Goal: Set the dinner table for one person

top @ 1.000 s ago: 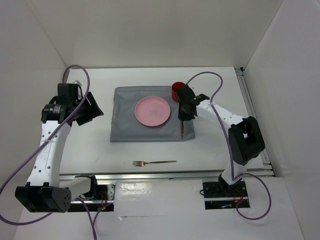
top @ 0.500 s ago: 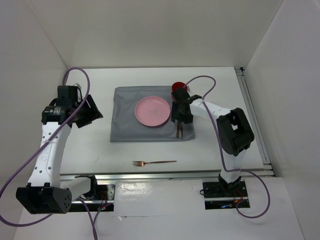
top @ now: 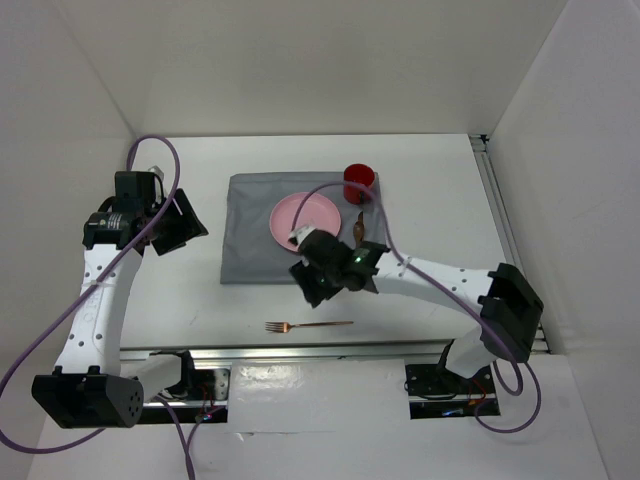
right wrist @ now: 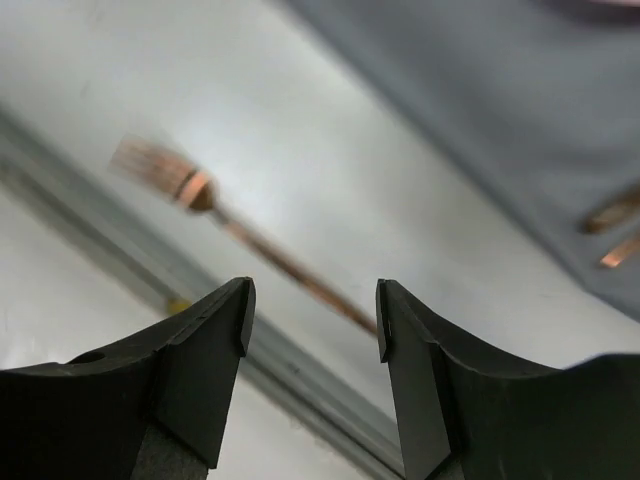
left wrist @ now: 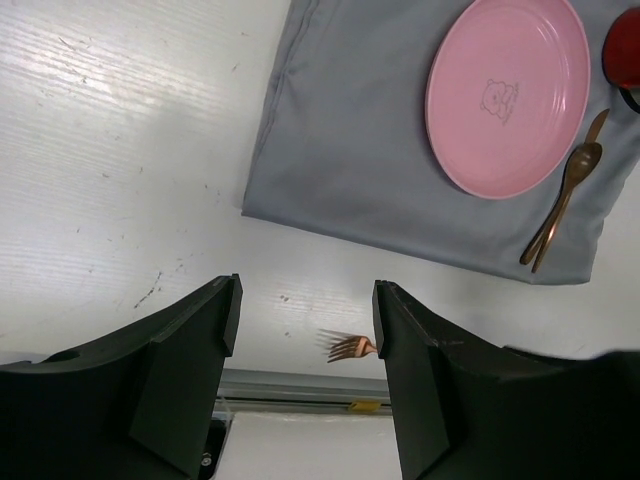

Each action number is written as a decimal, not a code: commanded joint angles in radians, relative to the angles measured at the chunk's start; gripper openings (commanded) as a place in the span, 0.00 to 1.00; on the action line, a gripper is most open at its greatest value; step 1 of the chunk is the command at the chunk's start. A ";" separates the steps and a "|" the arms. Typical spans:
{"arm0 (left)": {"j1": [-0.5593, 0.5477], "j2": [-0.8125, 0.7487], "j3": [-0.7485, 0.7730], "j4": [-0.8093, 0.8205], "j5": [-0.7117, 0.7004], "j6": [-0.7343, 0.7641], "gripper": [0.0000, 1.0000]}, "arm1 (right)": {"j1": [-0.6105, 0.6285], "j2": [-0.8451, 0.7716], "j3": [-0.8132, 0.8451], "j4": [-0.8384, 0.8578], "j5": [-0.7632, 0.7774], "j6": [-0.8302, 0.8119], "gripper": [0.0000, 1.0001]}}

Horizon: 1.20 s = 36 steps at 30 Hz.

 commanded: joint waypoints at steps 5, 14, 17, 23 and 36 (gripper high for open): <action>0.005 0.007 0.019 0.037 0.015 0.009 0.72 | 0.190 0.122 -0.032 -0.014 -0.044 -0.154 0.56; 0.005 -0.015 -0.004 0.037 0.026 0.018 0.72 | 0.212 0.215 -0.032 0.015 -0.006 -0.176 0.54; 0.005 -0.015 -0.004 0.037 0.026 0.018 0.72 | 0.212 0.257 -0.032 0.041 0.020 -0.156 0.54; 0.005 -0.015 -0.004 0.037 0.026 0.018 0.72 | 0.212 0.291 -0.032 0.129 0.049 -0.125 0.49; 0.005 -0.006 0.015 0.037 0.026 0.018 0.72 | 0.212 0.314 -0.033 0.141 0.010 -0.209 0.19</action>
